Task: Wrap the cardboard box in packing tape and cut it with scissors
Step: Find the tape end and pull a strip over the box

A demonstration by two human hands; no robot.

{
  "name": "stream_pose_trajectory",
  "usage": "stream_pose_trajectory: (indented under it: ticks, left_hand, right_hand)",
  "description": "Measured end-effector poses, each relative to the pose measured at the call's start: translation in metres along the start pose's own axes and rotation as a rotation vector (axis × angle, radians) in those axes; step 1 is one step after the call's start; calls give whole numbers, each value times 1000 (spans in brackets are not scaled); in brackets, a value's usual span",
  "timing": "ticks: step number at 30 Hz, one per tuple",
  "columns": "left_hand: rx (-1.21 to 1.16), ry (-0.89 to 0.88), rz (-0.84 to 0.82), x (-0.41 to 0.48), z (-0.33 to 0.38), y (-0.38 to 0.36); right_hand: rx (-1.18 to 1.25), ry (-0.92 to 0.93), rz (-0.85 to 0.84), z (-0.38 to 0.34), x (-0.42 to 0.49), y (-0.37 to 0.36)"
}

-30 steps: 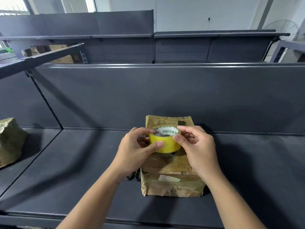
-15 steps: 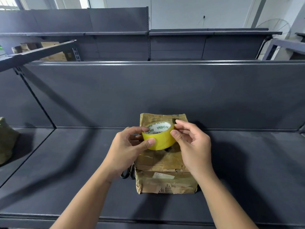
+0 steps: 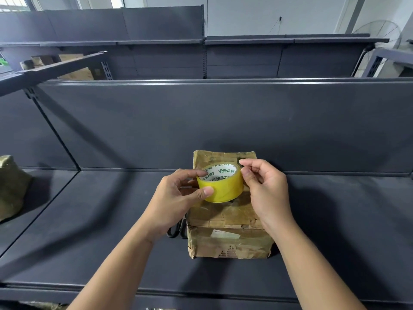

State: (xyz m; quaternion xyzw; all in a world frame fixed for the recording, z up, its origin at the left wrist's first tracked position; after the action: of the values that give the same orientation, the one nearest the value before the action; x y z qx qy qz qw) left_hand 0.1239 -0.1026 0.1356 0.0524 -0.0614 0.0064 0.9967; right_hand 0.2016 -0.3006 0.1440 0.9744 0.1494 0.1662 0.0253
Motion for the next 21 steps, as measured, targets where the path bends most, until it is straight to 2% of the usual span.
stream_pose_trajectory:
  ticks: [5,16,21]
  left_hand:
    - [8,2,2,0,-2,-1]
    - [2,-42,25,-2,0,-3]
    - [0,-66,77,-7,3,-1]
  right_hand:
    - [-200,70,-31,-15,0,-6]
    - [-323,192,-7,-26,-6,-13]
    - [-206,215,58,-28,-12,-5]
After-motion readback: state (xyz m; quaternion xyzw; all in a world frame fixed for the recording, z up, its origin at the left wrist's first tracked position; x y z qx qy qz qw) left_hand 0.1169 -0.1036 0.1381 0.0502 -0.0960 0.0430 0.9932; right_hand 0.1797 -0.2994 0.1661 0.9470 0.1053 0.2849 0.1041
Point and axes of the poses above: each hand's wrist, its own x-axis towards the middle knuckle, its own y-axis out of the back of the hand, z = x × y, the point moved 8 cm from there along x, towards the middle knuckle, and after that the axes turned 12 degrees about -z, right-handed, at the moved point
